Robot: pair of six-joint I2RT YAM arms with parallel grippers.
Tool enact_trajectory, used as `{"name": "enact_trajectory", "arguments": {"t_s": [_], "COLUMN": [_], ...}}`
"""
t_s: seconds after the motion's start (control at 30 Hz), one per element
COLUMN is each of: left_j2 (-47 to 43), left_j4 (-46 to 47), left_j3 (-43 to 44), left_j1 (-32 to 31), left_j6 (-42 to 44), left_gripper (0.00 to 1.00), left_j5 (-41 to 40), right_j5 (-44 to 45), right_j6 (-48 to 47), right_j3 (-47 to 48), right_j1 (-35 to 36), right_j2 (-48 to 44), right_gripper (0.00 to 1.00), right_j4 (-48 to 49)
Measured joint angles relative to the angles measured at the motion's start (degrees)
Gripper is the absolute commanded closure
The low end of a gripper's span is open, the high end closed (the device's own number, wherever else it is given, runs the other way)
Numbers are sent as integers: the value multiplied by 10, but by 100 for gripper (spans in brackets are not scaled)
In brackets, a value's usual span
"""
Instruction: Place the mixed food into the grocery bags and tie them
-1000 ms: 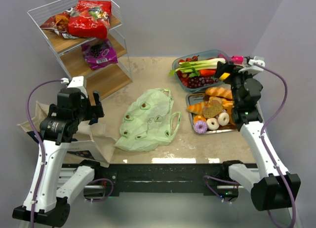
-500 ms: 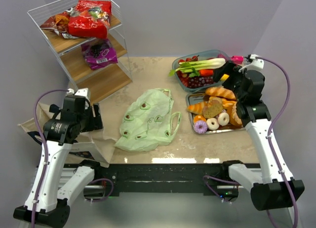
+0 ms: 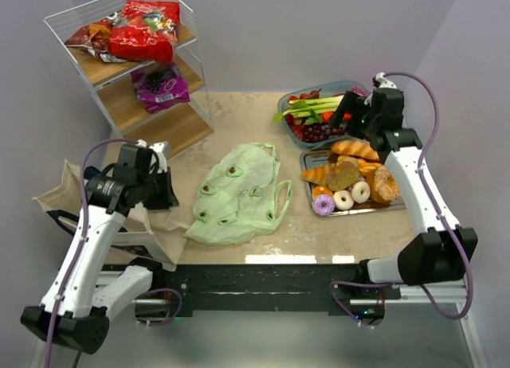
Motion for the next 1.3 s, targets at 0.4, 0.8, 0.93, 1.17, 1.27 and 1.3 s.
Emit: {"name": "enact_trajectory", "arguments": {"t_s": [0.4, 0.8, 0.93, 1.17, 1.27, 1.3], "left_j2": [138, -21, -43, -126, -156, -161], "left_j4": [-41, -102, -90, -91, -90, -89], "left_j3": [257, 93, 122, 77, 44, 25], "left_j1": [-1, -1, -1, -1, -1, -1], "left_j6": [-56, -127, -116, -108, -106, -101], "left_gripper": [37, 12, 12, 13, 23, 34], "left_j5": [12, -279, -301, -221, -184, -170], "right_j5": [-18, -61, -70, -69, -63, -62], "right_j6": [3, 20, 17, -12, -25, -28], "right_j3": [183, -3, 28, 57, 57, 57], "right_j1": [0, 0, 0, 0, 0, 0], "right_j2": [104, -47, -61, -90, -103, -106], "right_gripper": [1, 1, 1, 1, 1, 2], "right_j4": [-175, -83, -71, -107, -134, -143]}}
